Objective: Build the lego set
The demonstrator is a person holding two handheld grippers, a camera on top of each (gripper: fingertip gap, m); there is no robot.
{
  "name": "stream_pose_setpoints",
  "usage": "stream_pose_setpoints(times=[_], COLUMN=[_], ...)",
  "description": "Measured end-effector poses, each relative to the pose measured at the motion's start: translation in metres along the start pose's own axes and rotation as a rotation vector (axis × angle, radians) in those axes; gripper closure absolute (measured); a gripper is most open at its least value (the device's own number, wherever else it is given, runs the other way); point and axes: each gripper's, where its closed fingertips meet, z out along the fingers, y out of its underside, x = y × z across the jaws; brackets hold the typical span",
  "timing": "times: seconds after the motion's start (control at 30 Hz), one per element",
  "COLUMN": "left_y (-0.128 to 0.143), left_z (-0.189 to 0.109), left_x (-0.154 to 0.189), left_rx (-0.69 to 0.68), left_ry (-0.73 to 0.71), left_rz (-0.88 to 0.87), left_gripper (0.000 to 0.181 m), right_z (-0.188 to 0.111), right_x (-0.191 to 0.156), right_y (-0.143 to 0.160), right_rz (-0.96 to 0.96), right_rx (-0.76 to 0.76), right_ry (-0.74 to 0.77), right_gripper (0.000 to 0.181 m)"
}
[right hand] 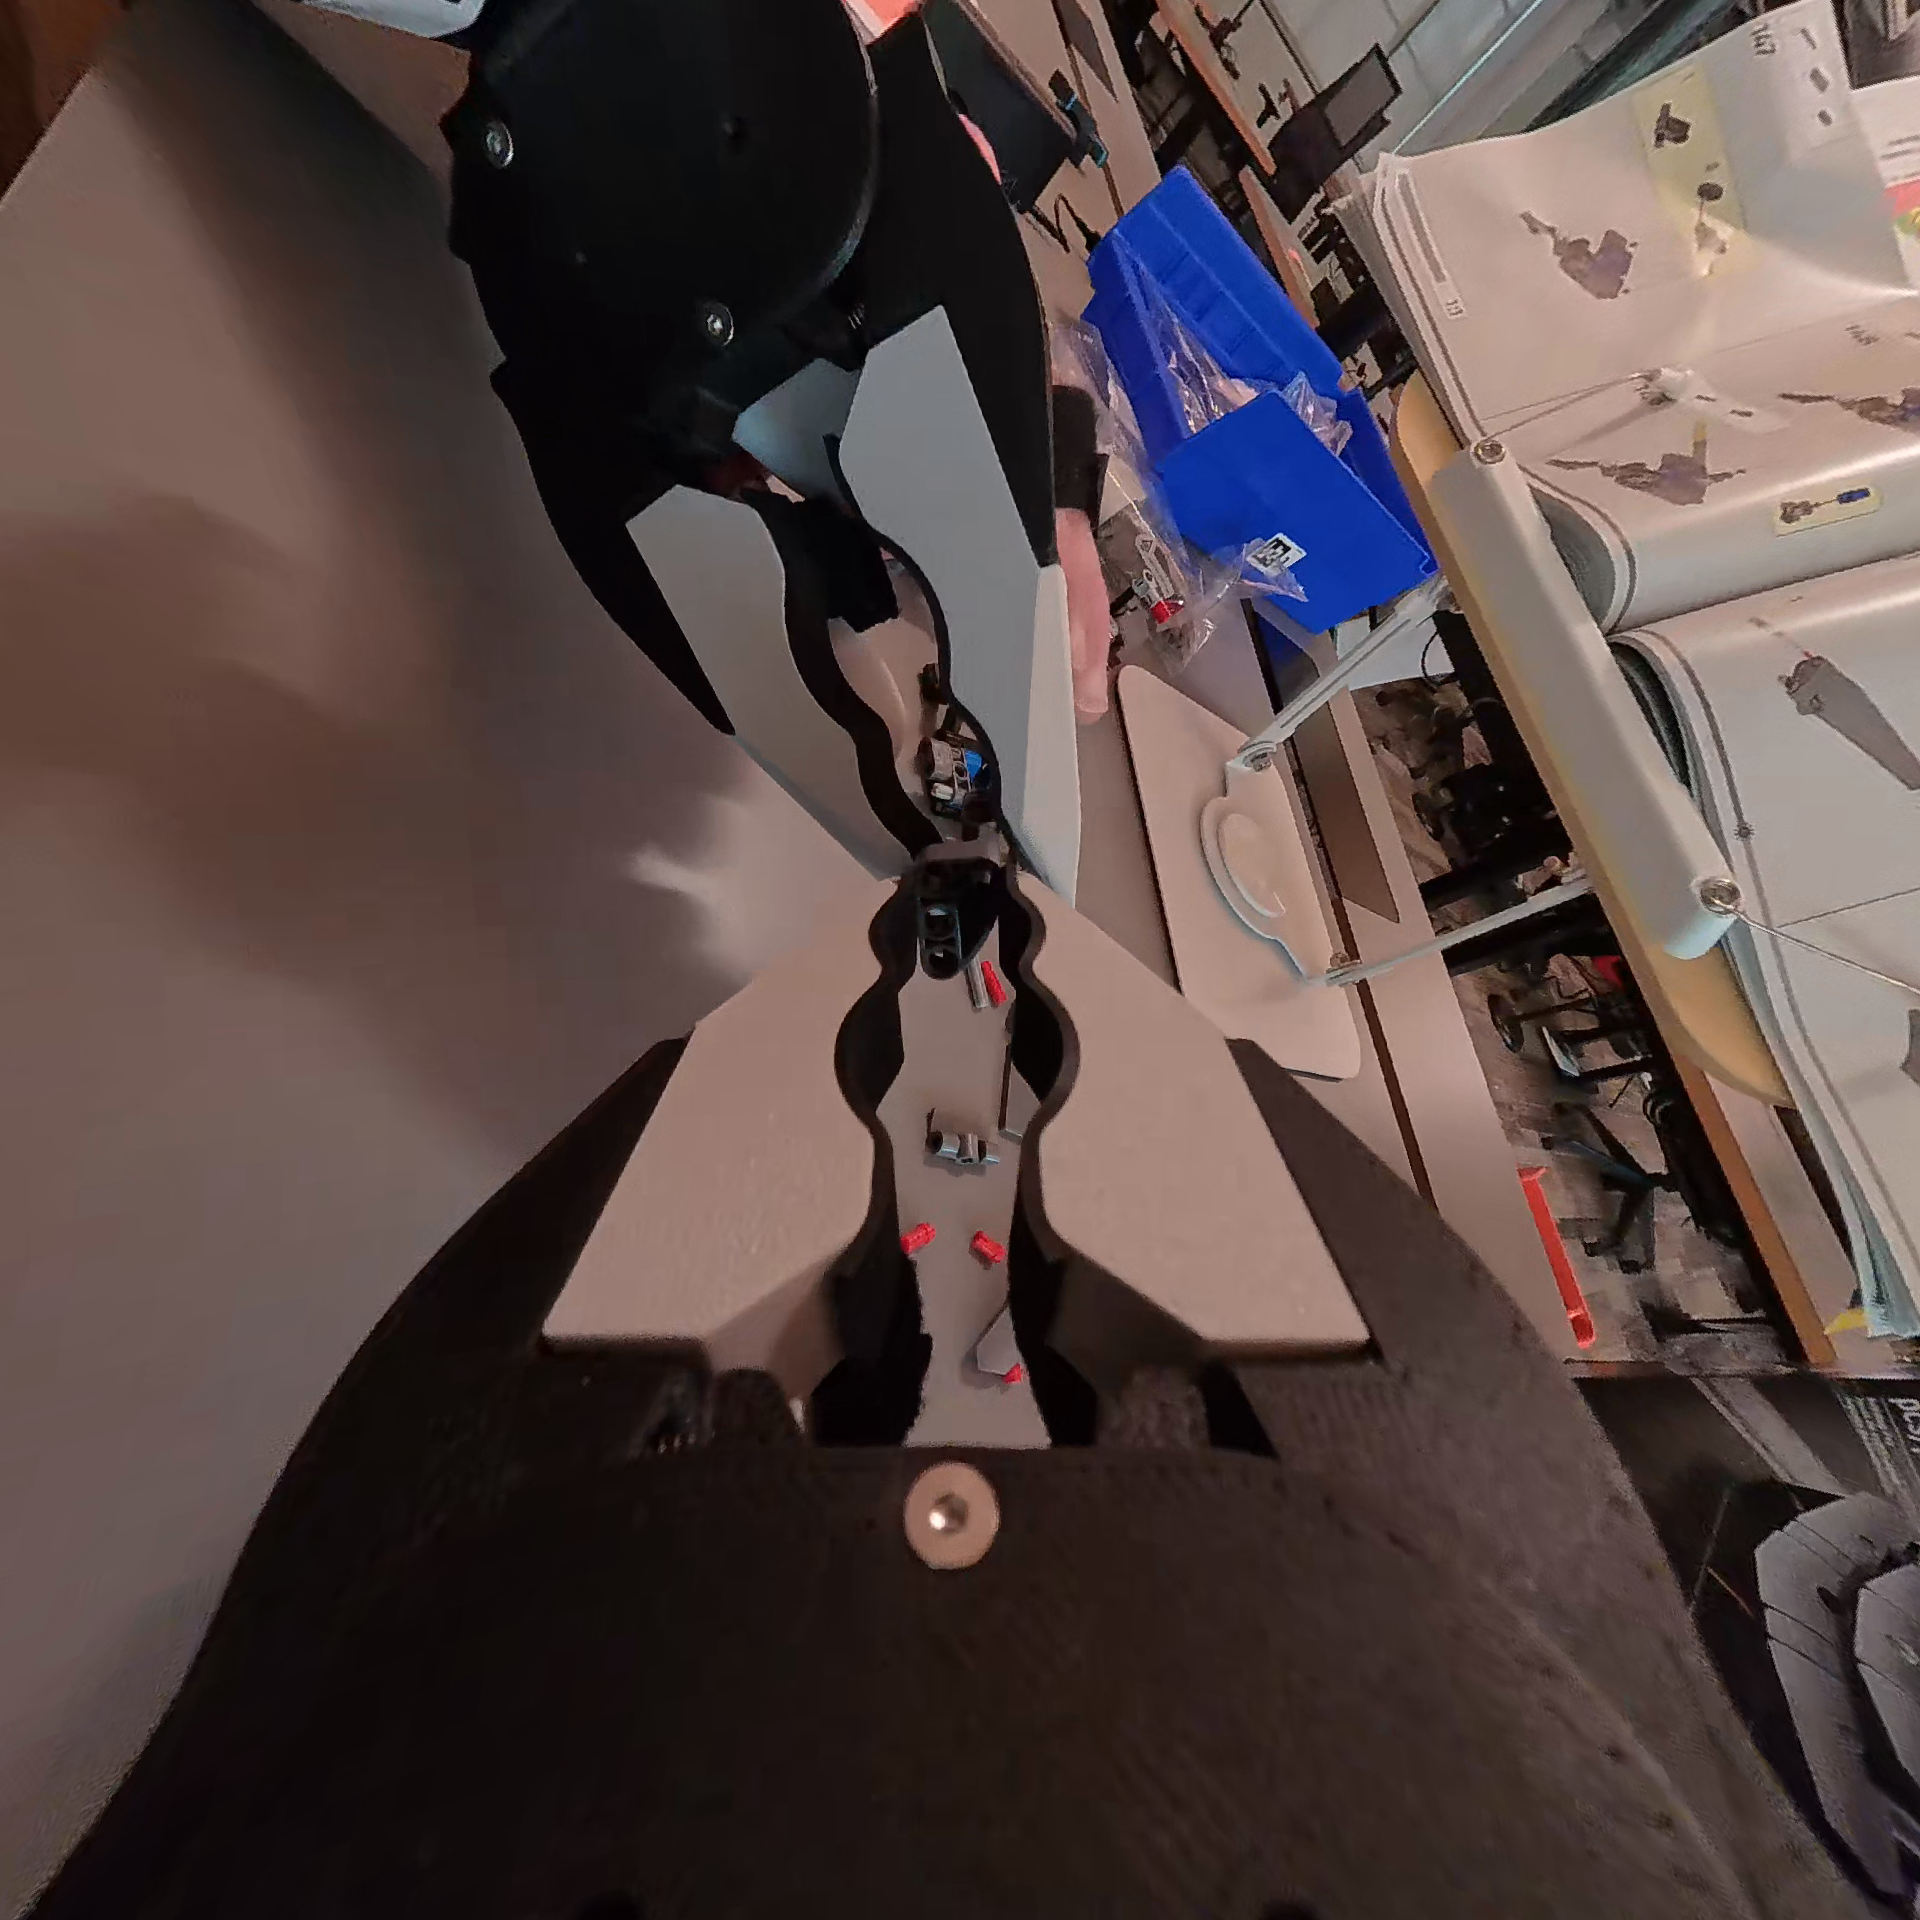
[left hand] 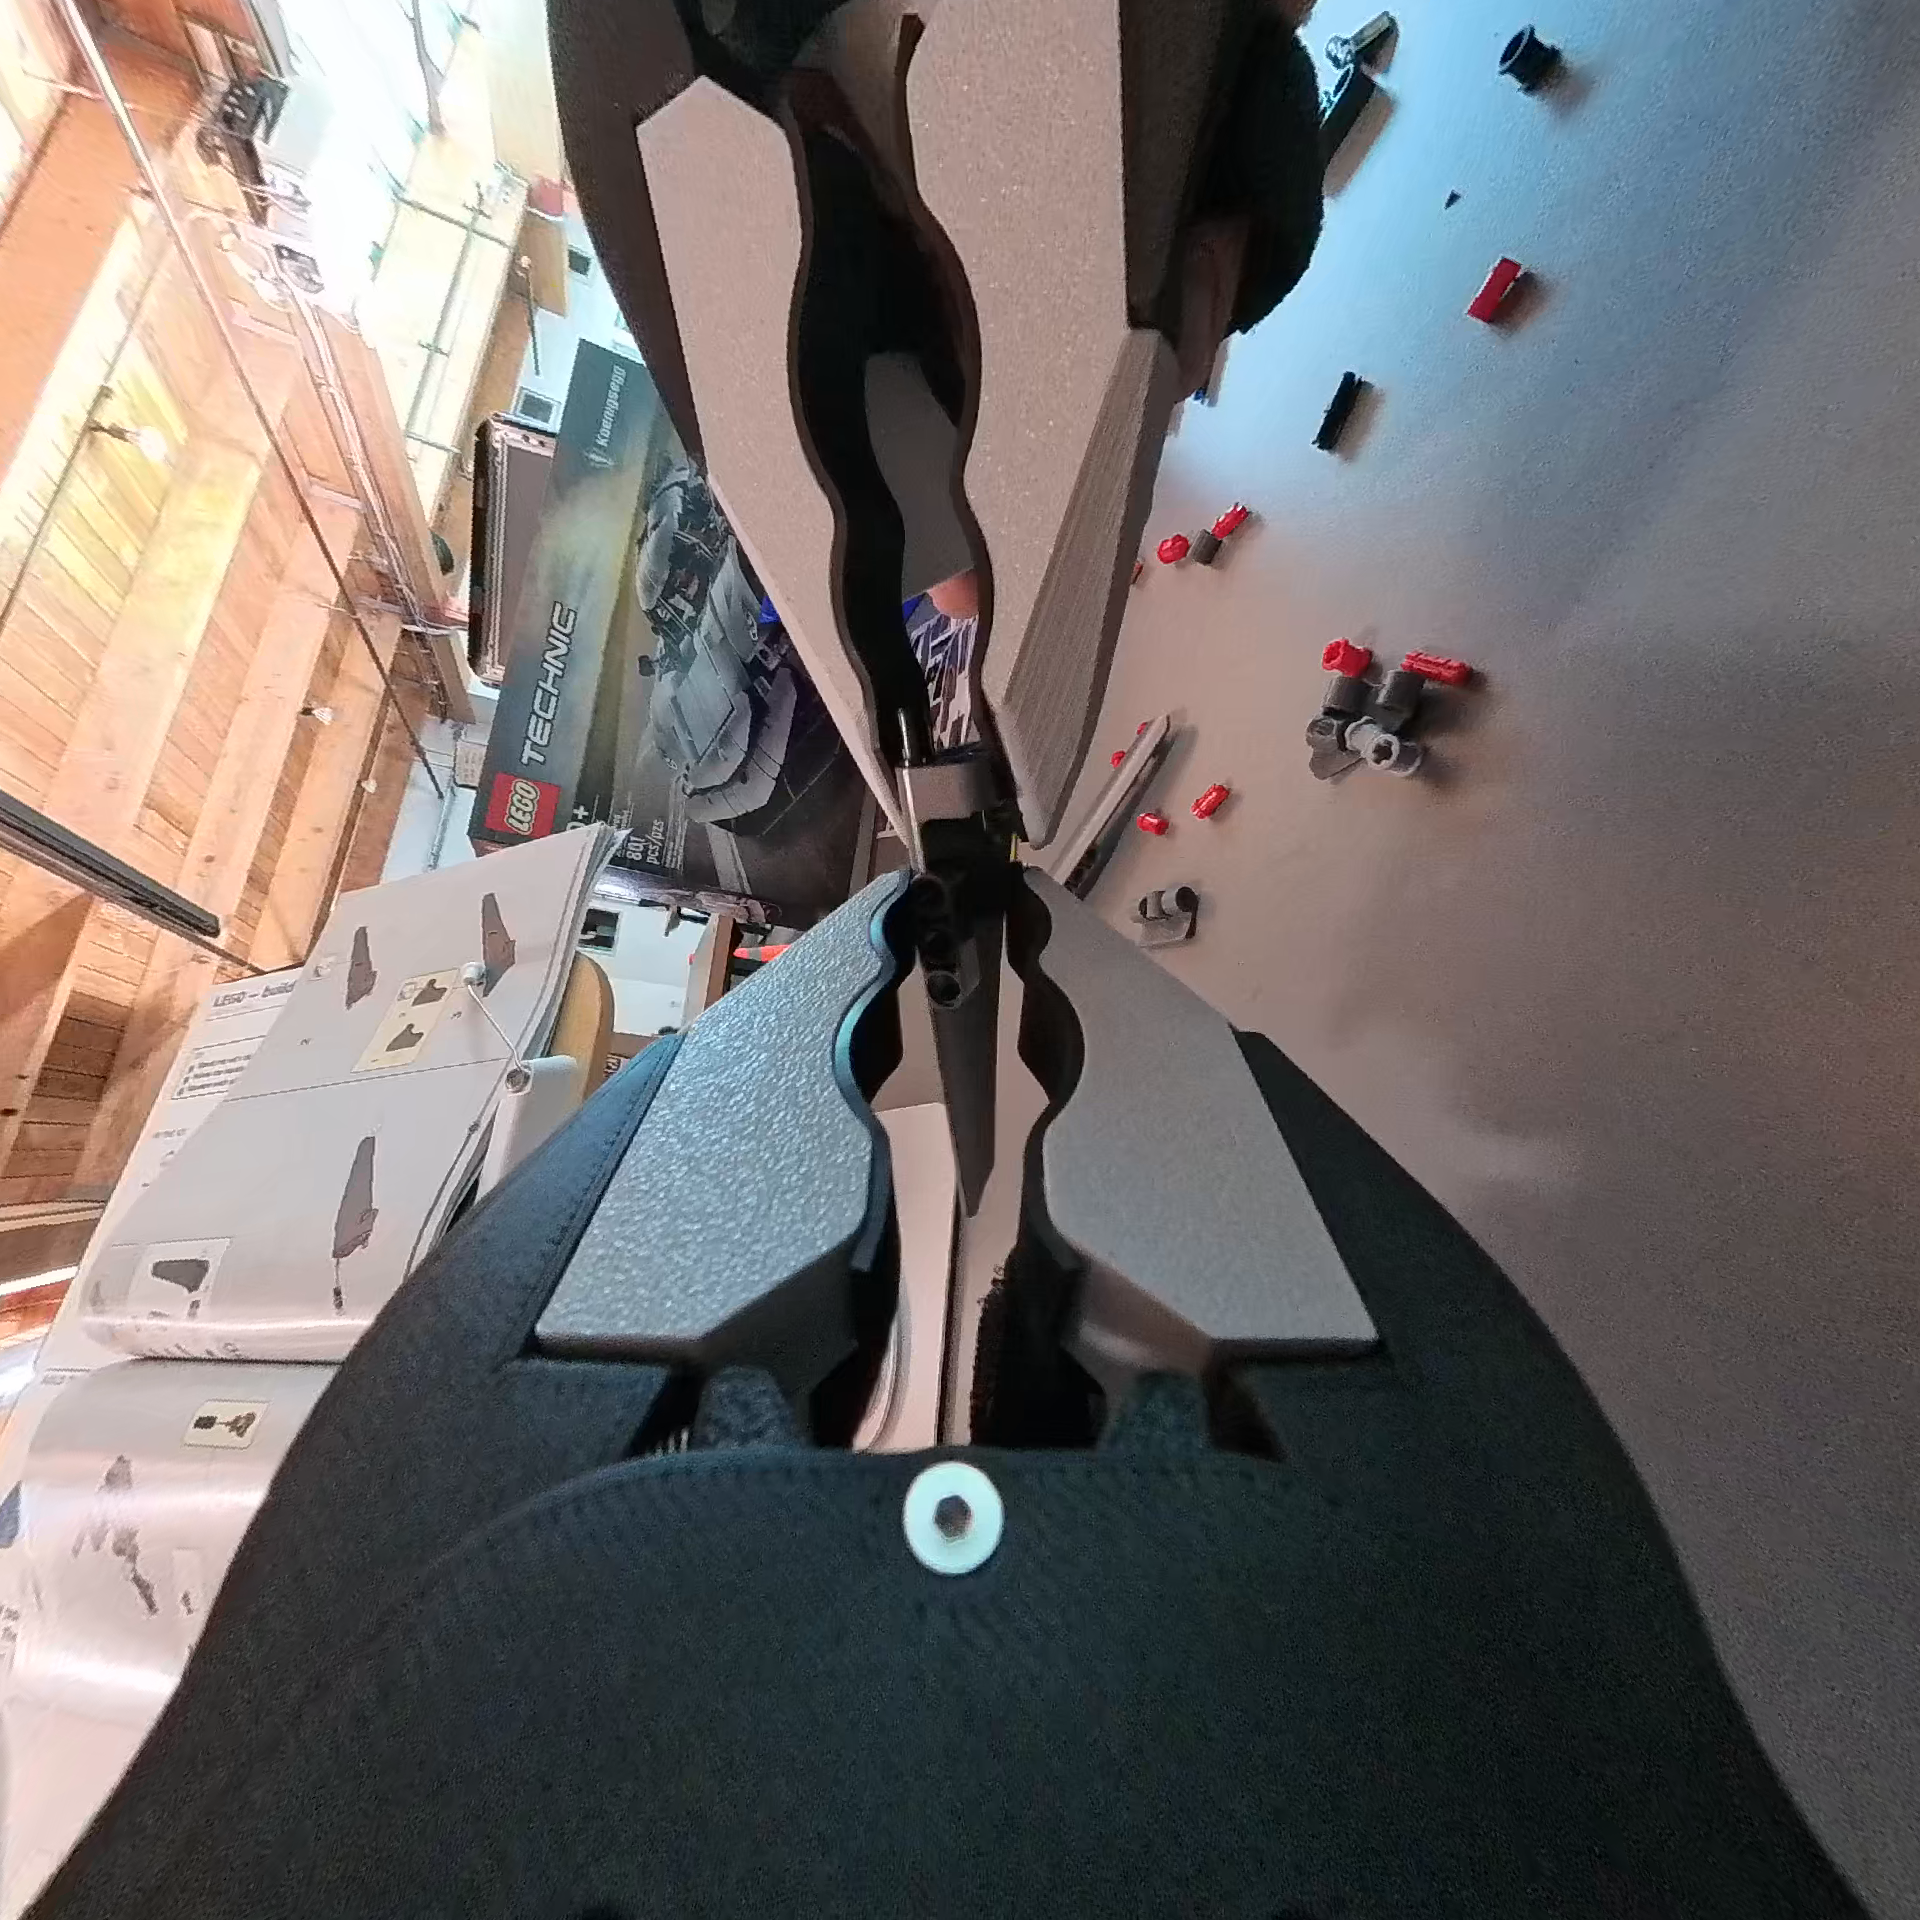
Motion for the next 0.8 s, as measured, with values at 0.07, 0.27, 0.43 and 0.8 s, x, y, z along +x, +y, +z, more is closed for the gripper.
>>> stream_pose_setpoints(times=[0.07,0.27,0.43,0.8], left_y=[-0.001,-0.01,-0.013,-0.016], left_z=[-0.001,-0.01,-0.014,-0.022], left_x=[-0.003,-0.023,-0.03,-0.037], left_rx=[0.022,0.12,0.178,0.244], left_ry=[-0.018,-0.112,-0.122,-0.183], left_rz=[-0.014,-0.065,-0.115,-0.044], left_gripper=[0.169,0.178,0.178,0.178], right_z=[-0.001,-0.011,-0.018,-0.017], right_x=[0.001,0.017,0.027,0.016], right_y=[-0.002,-0.01,-0.011,-0.019], right_rz=[0.007,0.085,0.178,0.063], right_rx=[0.016,0.103,0.169,0.189], right_ry=[0.008,0.051,0.039,0.051], right_gripper=[0.168,0.157,0.151,0.154])
